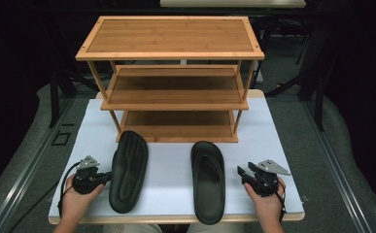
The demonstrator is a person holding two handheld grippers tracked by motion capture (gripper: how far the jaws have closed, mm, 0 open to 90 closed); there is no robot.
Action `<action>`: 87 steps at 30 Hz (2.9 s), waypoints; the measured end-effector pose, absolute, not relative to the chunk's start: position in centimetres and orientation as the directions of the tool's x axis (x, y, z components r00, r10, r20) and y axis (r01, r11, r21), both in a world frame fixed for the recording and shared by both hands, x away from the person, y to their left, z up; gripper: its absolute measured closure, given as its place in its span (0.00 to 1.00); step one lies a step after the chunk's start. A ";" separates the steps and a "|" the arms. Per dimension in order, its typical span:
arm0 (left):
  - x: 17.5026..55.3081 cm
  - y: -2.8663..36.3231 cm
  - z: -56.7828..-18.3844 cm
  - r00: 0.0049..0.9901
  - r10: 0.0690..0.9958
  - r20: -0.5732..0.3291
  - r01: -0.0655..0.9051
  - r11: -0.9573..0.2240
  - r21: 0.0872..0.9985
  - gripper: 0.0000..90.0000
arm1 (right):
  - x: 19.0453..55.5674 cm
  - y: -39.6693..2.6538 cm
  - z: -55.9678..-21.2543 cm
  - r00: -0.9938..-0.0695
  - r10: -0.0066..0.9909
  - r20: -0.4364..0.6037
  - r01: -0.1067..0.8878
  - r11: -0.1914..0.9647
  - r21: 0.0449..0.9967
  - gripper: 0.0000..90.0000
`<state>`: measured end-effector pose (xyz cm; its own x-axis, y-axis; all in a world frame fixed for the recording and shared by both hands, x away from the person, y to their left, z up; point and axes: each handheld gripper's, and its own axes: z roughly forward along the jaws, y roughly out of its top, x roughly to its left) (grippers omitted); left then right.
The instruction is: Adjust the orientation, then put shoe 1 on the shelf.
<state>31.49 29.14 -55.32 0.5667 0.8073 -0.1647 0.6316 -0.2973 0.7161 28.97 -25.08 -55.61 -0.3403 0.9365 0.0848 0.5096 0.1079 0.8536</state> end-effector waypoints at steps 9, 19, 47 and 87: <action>30.6 26.8 -53.1 0.638 0.747 -0.190 0.534 -0.250 0.808 0.99 | 28.7 -25.5 -55.8 -0.325 0.941 0.096 0.508 0.088 0.857 0.56; 31.1 23.2 -52.3 0.679 0.713 -0.173 0.486 -0.261 0.834 0.98 | 28.1 -26.1 -55.9 -0.307 0.947 0.098 0.510 0.077 0.857 0.56; 32.4 17.7 -54.3 0.683 0.667 -0.297 0.578 -0.244 0.779 0.54 | 27.8 -26.7 -56.1 -0.283 0.950 0.135 0.512 0.031 0.858 0.55; 31.9 18.2 -53.7 0.661 0.702 -0.265 0.557 -0.223 0.800 0.77 | 26.6 -28.1 -55.9 -0.261 0.954 0.146 0.490 0.000 0.872 0.55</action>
<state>31.89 18.23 -53.66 0.6610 0.7021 -0.2648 0.5570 -0.2227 0.8001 26.57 -28.14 -55.89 -0.2609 0.9542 0.1464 0.4901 0.0002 0.8717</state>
